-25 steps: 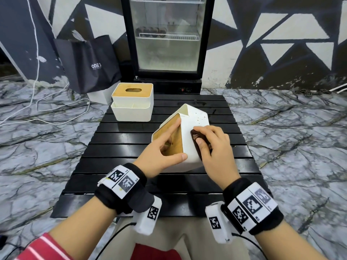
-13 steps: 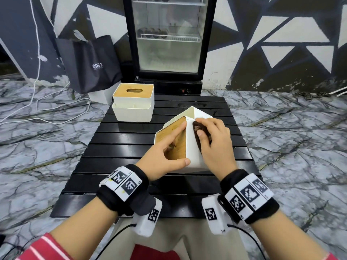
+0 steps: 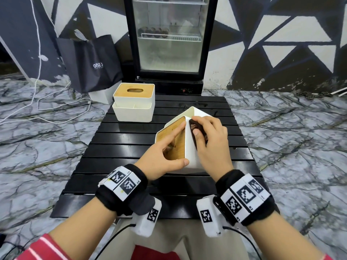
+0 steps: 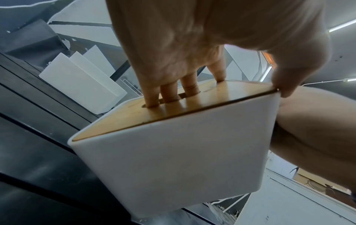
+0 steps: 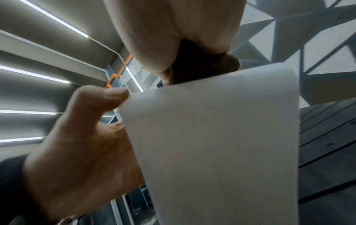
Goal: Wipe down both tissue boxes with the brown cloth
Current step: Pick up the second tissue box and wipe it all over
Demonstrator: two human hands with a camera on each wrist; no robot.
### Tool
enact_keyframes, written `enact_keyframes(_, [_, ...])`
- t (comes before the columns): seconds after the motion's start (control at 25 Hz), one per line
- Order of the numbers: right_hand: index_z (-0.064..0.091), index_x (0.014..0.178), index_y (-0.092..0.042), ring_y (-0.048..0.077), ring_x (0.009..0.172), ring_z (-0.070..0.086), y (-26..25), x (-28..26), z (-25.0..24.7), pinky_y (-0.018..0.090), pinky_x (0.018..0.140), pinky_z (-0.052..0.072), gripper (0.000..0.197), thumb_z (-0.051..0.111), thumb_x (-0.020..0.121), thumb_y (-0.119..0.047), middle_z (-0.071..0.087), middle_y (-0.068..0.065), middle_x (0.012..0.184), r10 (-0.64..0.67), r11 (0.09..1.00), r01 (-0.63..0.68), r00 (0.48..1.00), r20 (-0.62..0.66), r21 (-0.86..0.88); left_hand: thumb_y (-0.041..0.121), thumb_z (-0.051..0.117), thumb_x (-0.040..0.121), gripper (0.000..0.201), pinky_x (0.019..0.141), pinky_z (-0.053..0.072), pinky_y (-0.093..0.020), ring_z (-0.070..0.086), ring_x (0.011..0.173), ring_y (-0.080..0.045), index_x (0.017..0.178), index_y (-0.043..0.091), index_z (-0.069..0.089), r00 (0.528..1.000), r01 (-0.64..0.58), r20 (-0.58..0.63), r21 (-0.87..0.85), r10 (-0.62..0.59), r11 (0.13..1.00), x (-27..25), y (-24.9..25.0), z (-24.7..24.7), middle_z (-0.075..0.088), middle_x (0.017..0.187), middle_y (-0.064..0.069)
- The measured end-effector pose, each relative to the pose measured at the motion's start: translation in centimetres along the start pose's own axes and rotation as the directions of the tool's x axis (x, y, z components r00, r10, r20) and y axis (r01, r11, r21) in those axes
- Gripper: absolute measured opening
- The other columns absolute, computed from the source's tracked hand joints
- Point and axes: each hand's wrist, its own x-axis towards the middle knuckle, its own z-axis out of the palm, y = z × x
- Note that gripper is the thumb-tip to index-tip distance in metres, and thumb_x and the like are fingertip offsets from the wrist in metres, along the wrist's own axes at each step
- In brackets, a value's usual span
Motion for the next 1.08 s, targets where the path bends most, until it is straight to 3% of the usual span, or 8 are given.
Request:
enact_keyframes(0.16, [0.056,0.118,-0.023,0.011,0.097,0.034,-0.3,-2.5,0.6,0.003,0.089,0.023,0.033,0.047,0.088,-0.014,0.043,-0.015,0.109,-0.082,0.996,0.082,0.997,0.005,0.029,0.044,0.066,0.064,0.084,0.093,0.041,-0.015,0.050,0.103,0.003,0.131,0.068,0.022,1.000,-0.008,0.001,-0.017,0.009,1.000,0.1,-0.3,-0.3,0.049,0.129,0.017])
enact_keyframes(0.32, [0.055,0.119,-0.024,0.007,0.098,0.033,0.1,-3.8,0.4,0.002,0.090,0.022,0.031,0.045,0.090,-0.019,0.046,-0.013,0.112,-0.100,0.995,0.100,0.995,0.005,0.011,0.047,0.066,0.065,0.081,0.094,0.044,-0.022,0.053,0.102,-0.006,0.133,0.065,0.024,1.000,-0.001,-0.026,-0.049,-0.001,0.999,0.5,-0.6,-0.1,0.051,0.124,0.009])
enact_keyframes(0.44, [0.055,0.117,-0.025,0.007,0.100,0.034,0.5,-4.6,0.2,0.004,0.091,0.024,0.030,0.042,0.090,-0.023,0.049,-0.012,0.113,-0.118,0.993,0.118,0.993,0.005,0.017,0.053,0.068,0.067,0.080,0.095,0.045,-0.030,0.051,0.113,-0.015,0.133,0.063,0.026,0.999,0.008,-0.053,-0.099,-0.013,0.995,0.8,-0.8,0.1,0.050,0.136,0.005])
enact_keyframes(0.52, [0.055,0.118,-0.026,0.008,0.102,0.035,1.0,-4.8,0.0,0.005,0.092,0.025,0.031,0.042,0.090,-0.025,0.045,-0.016,0.112,-0.112,0.994,0.112,0.994,-0.001,0.020,0.053,0.069,0.067,0.079,0.086,0.045,-0.026,0.052,0.109,-0.013,0.132,0.065,0.026,1.000,0.009,-0.028,-0.125,-0.013,0.992,0.9,-0.7,0.2,0.048,0.138,0.003])
enact_keyframes(0.68, [0.057,0.118,-0.022,0.011,0.099,0.035,2.4,-4.3,-0.5,0.004,0.092,0.023,0.033,0.040,0.089,-0.028,0.045,-0.014,0.112,-0.074,0.997,0.073,0.997,-0.019,-0.015,0.044,0.071,0.064,0.076,0.064,0.045,-0.012,0.053,0.080,-0.002,0.124,0.068,0.031,1.000,0.011,-0.018,-0.193,-0.015,0.981,0.7,-0.2,-0.1,0.050,0.131,0.002])
enact_keyframes(0.84, [0.058,0.117,-0.018,0.017,0.097,0.037,3.1,-2.4,-0.8,0.001,0.086,0.020,0.032,0.044,0.088,-0.020,0.048,-0.007,0.111,-0.010,1.000,0.009,0.999,-0.031,-0.028,0.036,0.074,0.066,0.077,0.069,0.047,-0.015,0.054,0.082,0.000,0.122,0.067,0.032,1.000,0.010,-0.014,-0.201,-0.013,0.980,0.5,0.0,0.1,0.053,0.127,0.001])
enact_keyframes(0.92, [0.058,0.117,-0.017,0.019,0.097,0.037,2.9,-1.2,-0.7,0.007,0.082,0.022,0.033,0.044,0.087,-0.018,0.052,0.001,0.114,0.009,0.999,-0.010,0.999,-0.039,-0.031,0.029,0.073,0.070,0.077,0.071,0.048,-0.015,0.054,0.085,-0.001,0.124,0.066,0.032,1.000,0.004,-0.013,-0.183,-0.006,0.983,0.5,0.1,0.2,0.053,0.129,0.001])
enact_keyframes(1.08, [0.058,0.118,-0.016,0.019,0.097,0.035,2.5,-1.0,-0.3,0.007,0.082,0.021,0.033,0.045,0.087,-0.017,0.052,0.001,0.115,-0.029,0.999,0.028,1.000,-0.007,-0.040,0.030,0.071,0.071,0.074,0.065,0.045,-0.012,0.052,0.076,0.004,0.122,0.068,0.033,0.999,0.005,-0.030,-0.183,-0.011,0.983,0.3,0.0,0.1,0.053,0.120,0.005])
